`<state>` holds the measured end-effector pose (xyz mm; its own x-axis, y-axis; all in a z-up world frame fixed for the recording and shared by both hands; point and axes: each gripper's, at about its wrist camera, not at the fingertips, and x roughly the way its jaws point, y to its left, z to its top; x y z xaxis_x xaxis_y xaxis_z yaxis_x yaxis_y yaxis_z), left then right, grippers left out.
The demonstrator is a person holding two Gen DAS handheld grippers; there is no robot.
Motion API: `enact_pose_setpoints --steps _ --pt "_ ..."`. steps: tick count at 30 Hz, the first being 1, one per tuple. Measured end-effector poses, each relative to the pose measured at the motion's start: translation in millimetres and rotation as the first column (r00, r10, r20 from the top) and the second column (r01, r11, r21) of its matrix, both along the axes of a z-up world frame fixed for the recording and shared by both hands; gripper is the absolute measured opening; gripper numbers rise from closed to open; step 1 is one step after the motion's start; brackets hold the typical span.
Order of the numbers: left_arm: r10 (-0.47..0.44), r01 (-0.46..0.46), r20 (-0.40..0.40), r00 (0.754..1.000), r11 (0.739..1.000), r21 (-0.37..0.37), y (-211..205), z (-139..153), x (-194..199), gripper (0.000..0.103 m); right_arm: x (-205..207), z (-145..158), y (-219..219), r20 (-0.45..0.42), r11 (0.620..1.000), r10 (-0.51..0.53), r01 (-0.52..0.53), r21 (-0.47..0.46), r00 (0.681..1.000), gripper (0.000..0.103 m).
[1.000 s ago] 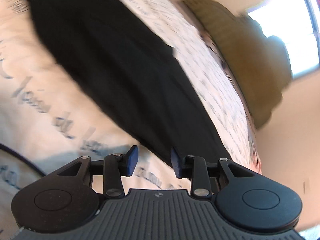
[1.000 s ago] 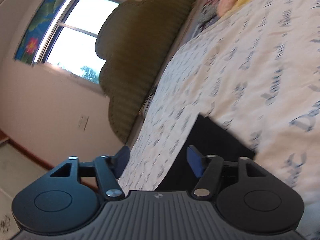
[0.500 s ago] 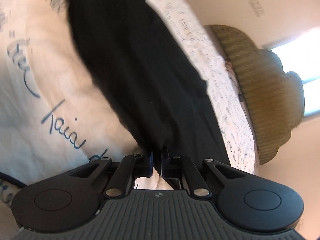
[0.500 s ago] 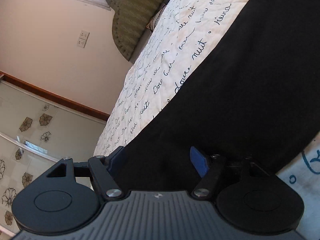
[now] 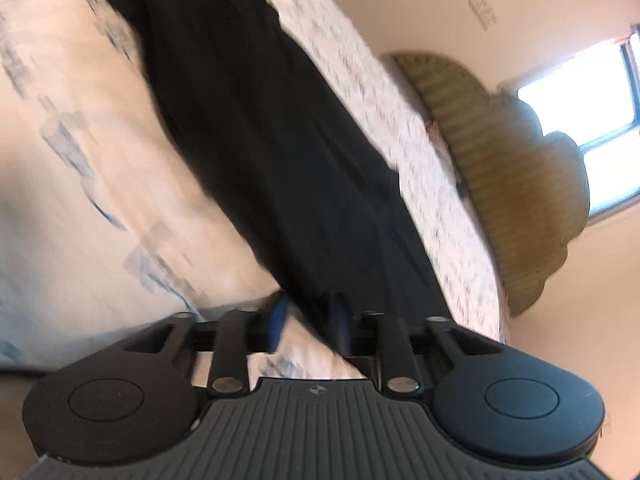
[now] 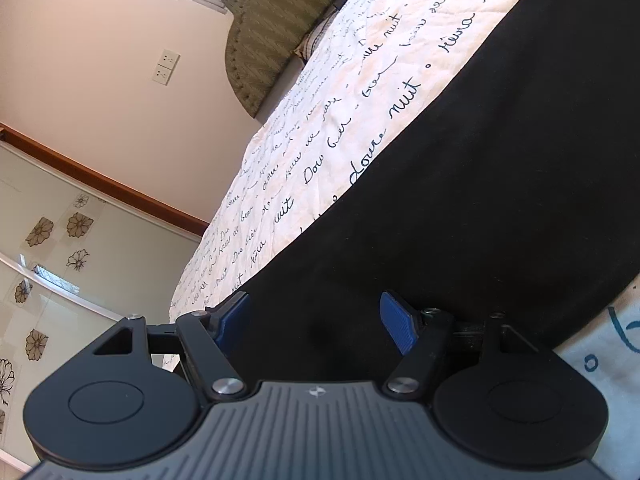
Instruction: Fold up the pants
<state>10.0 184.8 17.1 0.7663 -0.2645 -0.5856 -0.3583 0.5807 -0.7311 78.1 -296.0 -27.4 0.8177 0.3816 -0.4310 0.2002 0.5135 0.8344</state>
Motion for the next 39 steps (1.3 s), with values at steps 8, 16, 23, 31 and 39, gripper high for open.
enact_pose_setpoints --steps 8,16,23,31,39 --pt "0.396 -0.396 -0.008 0.918 0.918 -0.019 110.7 9.1 -19.2 0.061 -3.4 -1.1 3.4 0.023 1.000 -0.009 0.009 -0.022 1.000 0.071" --pt "0.392 -0.391 0.003 0.920 0.918 0.070 132.7 18.2 8.1 0.018 -5.2 -0.8 5.5 0.035 0.999 -0.008 0.010 -0.043 0.999 0.071" --pt "0.342 -0.357 0.102 0.934 0.890 0.283 111.9 41.7 -5.3 0.016 -4.8 -0.6 4.3 0.037 0.999 0.002 0.000 -0.042 0.999 0.071" --pt "0.289 -0.296 0.071 0.955 0.894 0.336 107.3 17.1 0.9 0.036 -5.9 0.7 4.2 0.042 0.999 -0.001 0.003 -0.044 0.999 0.071" --pt "0.321 -0.372 0.193 0.927 0.855 0.362 100.0 62.6 -43.0 0.070 -78.2 28.1 -58.7 0.113 0.970 -0.231 0.221 0.097 0.966 0.080"
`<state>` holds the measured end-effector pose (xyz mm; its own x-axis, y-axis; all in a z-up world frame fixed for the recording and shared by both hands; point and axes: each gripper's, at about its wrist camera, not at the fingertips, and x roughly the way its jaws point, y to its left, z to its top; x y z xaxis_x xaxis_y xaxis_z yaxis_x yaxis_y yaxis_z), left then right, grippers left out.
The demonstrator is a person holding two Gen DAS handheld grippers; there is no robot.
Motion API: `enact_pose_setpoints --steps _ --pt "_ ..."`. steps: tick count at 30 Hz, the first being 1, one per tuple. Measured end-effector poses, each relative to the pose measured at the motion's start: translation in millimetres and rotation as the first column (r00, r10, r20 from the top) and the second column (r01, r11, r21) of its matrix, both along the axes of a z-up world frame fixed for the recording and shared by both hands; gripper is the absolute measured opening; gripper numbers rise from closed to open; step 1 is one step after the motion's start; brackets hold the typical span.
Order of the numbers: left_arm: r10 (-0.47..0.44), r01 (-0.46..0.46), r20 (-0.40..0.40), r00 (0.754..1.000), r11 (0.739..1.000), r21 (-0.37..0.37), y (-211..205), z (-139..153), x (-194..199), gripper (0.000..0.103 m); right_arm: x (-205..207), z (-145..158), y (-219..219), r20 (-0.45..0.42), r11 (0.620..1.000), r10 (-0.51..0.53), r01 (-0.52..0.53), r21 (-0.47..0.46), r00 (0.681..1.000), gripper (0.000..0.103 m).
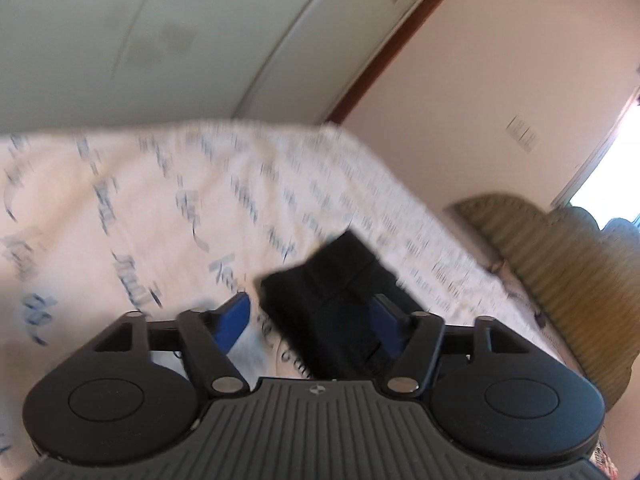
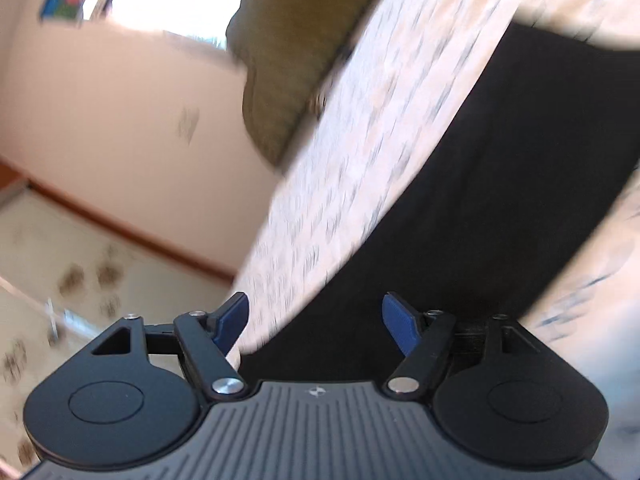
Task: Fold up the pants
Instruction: 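Close the right tool on the edge of the laid pants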
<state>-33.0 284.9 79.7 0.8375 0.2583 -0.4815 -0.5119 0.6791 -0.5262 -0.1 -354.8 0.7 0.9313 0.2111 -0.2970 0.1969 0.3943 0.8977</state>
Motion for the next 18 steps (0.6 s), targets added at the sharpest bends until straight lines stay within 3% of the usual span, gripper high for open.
enact_pose_setpoints --steps 3,7,12,18 --pt "-0.017 0.017 0.024 1.000 0.999 0.029 -16.9 16.1 -4.2 0.071 -34.6 -5.8 -41.8 -0.009 0.988 -0.145 0.146 0.053 0.989 0.080" --pt "-0.122 0.121 0.031 0.992 0.992 0.044 -49.6 30.4 16.1 0.072 -53.8 -23.5 -80.5 -0.136 0.962 -0.248 0.261 0.086 0.959 0.081" --pt "-0.243 0.241 0.027 0.970 0.969 0.059 -100.9 32.8 43.4 0.073 -53.1 -33.7 -97.1 -0.202 0.957 -0.269 0.285 0.053 0.942 0.080" --pt "-0.354 0.352 0.019 0.935 0.933 0.074 -146.3 33.2 62.3 0.075 -34.3 -38.3 -108.9 -0.195 0.953 -0.290 0.302 0.034 0.937 0.080"
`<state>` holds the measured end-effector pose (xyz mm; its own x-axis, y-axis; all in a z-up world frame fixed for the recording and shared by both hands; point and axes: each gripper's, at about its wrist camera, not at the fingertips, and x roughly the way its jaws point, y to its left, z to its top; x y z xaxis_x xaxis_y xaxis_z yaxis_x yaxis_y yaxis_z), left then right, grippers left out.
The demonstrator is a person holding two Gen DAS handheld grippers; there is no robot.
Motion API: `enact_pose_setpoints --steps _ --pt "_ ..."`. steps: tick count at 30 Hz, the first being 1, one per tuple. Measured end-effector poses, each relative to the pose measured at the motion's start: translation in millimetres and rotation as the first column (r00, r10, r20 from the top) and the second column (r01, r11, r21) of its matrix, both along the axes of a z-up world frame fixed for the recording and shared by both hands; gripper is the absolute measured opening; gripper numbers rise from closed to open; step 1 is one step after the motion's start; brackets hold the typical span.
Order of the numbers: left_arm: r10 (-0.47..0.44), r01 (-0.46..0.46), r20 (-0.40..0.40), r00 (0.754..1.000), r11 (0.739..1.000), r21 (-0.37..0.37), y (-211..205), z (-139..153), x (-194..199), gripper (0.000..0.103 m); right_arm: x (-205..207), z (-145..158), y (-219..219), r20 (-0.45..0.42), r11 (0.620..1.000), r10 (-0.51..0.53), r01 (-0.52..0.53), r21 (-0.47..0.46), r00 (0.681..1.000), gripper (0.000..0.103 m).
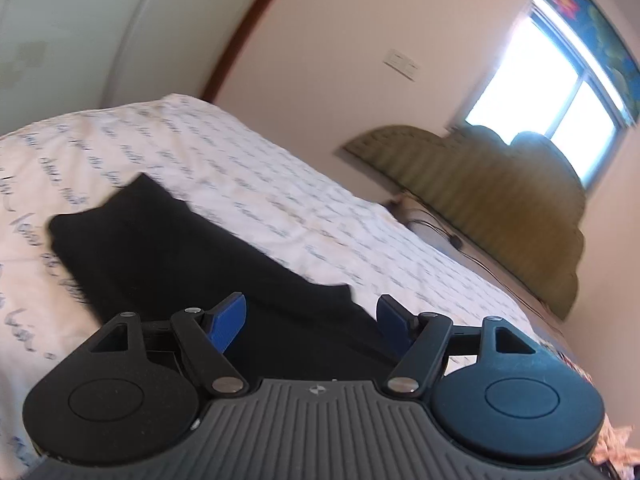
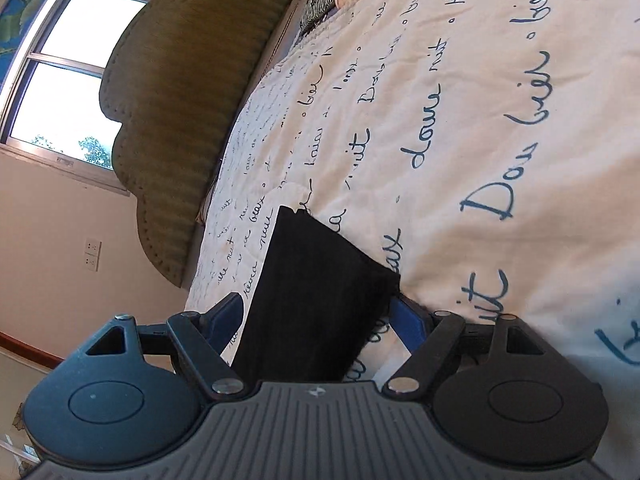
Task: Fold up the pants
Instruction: 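Close the right tool on the edge of the laid pants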
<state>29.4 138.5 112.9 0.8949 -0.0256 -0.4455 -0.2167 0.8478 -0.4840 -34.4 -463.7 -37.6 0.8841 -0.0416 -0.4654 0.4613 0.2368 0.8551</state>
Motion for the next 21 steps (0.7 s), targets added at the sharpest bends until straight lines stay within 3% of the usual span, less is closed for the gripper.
enact_pose_setpoints --steps 9,13,14,15,18,21 --pt "-0.132 0.133 -0.021 0.991 0.990 0.046 -49.5 -0.8 17.6 0.077 13.7 2.3 -2.1 0.025 0.999 0.020 -0.019 -0.034 1.000 0.080" --pt "-0.223 0.225 -0.027 0.974 0.971 0.085 -82.1 2.3 35.1 0.078 22.4 7.6 6.3 -0.018 0.991 0.054 -0.055 -0.120 0.998 0.080" --pt "-0.249 0.250 -0.025 0.968 0.964 0.094 -92.0 3.5 40.0 0.078 22.3 7.0 5.7 -0.010 0.992 0.039 -0.040 -0.119 0.999 0.076" --pt "-0.274 0.274 -0.019 0.962 0.956 0.101 -102.7 5.4 43.9 0.078 21.1 5.9 3.8 -0.006 0.993 0.013 -0.014 -0.116 1.000 0.059" --pt "-0.351 0.349 -0.002 0.936 0.930 0.114 -134.7 8.3 54.1 0.078 18.8 -10.2 -5.9 -0.005 0.998 -0.024 0.023 -0.060 1.000 0.026" --pt "-0.436 0.432 0.002 0.900 0.893 0.126 -169.6 9.2 61.6 0.081 18.9 -17.3 -6.4 -0.009 0.997 -0.018 0.017 -0.071 1.000 0.015"
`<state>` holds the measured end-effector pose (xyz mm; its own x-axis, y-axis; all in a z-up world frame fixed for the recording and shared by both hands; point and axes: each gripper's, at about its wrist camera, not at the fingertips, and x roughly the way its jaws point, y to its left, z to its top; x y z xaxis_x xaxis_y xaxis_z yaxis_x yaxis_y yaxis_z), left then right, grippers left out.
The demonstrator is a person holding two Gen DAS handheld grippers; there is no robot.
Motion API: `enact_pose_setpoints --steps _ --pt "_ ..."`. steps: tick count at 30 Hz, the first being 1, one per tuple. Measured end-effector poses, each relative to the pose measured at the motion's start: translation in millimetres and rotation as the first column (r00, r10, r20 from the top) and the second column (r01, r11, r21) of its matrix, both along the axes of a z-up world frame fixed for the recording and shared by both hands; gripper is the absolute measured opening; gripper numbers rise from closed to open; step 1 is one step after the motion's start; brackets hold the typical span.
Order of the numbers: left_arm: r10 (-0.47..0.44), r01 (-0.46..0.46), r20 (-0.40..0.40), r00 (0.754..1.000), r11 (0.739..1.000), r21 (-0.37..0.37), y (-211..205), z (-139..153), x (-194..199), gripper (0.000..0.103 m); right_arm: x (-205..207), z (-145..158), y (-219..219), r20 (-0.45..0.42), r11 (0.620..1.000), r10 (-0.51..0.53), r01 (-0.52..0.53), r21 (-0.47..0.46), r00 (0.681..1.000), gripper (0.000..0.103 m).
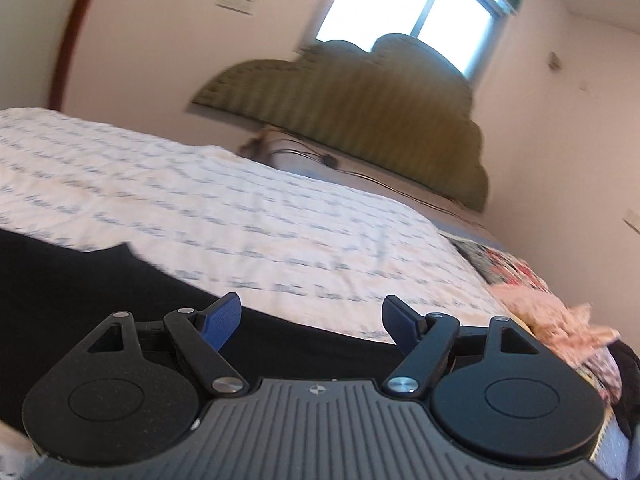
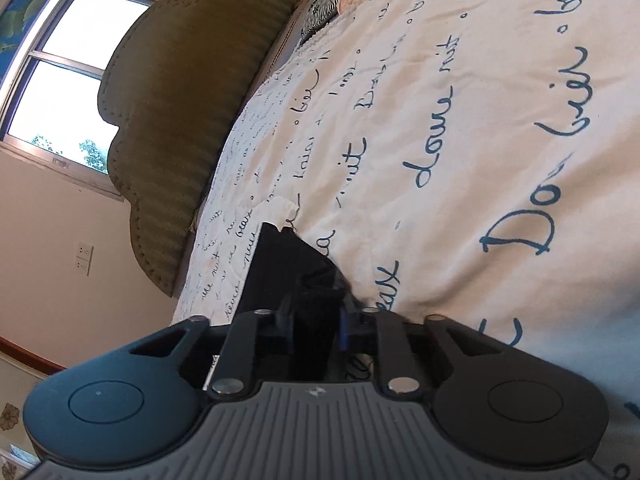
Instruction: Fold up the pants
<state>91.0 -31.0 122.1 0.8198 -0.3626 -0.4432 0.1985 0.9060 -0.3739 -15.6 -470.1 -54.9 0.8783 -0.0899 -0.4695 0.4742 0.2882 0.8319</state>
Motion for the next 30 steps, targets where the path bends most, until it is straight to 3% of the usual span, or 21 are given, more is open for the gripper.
enact_pose_setpoints --steps 5,9,13,15,16,18,20,22,26,28,30 --pt "-0.193 0.193 -0.075 0.978 0.981 -0.004 -68.2 0.3 29.9 0.082 1.7 11.4 8.6 -0.035 0.993 0.031 -0.035 -0.116 0.999 0.015" --pt "-0.362 0.364 -0.160 0.919 0.931 -0.017 -142.8 2.9 60.2 0.085 6.9 29.0 28.3 -0.110 0.939 0.072 -0.105 -0.328 0.991 0.015" --pt "-0.448 0.476 -0.166 0.878 0.855 0.209 -236.4 -5.3 68.7 0.081 13.7 37.7 49.3 -0.170 0.863 0.095 -0.167 -0.477 0.981 0.015" --pt "-0.504 0.544 -0.206 0.839 0.791 0.280 -277.4 -16.9 70.5 0.080 18.0 40.7 63.0 -0.198 0.816 0.108 -0.201 -0.542 0.974 0.015" --pt "-0.524 0.571 -0.230 0.820 0.770 0.285 -293.4 -22.1 72.2 0.075 19.3 43.2 69.9 -0.201 0.790 0.120 -0.216 -0.574 0.972 0.015" --pt "-0.567 0.639 -0.306 0.765 0.730 0.244 -319.5 -32.7 79.6 0.075 21.2 46.2 82.0 -0.210 0.742 0.133 -0.238 -0.626 0.969 0.014" --pt "-0.589 0.687 -0.395 0.705 0.706 0.172 -339.4 -41.8 92.5 0.075 21.2 47.5 89.2 -0.218 0.711 0.146 -0.256 -0.655 0.965 0.014" --pt "-0.573 0.705 -0.469 0.672 0.690 0.168 -354.5 -51.8 105.9 0.075 21.6 48.0 92.7 -0.222 0.692 0.153 -0.265 -0.671 0.963 0.015" --pt "-0.487 0.688 -0.516 0.705 0.647 0.328 -370.4 -71.9 120.8 0.075 23.7 51.7 99.7 -0.231 0.659 0.150 -0.271 -0.702 0.961 0.015" --pt "-0.477 0.708 -0.553 0.683 0.619 0.341 -369.0 -80.5 124.5 0.075 23.1 52.0 101.5 -0.233 0.646 0.151 -0.275 -0.712 0.961 0.015" --pt "-0.473 0.711 -0.560 0.680 0.611 0.347 -367.2 -85.2 125.0 0.075 26.4 53.0 105.4 -0.243 0.633 0.156 -0.286 -0.720 0.957 0.015"
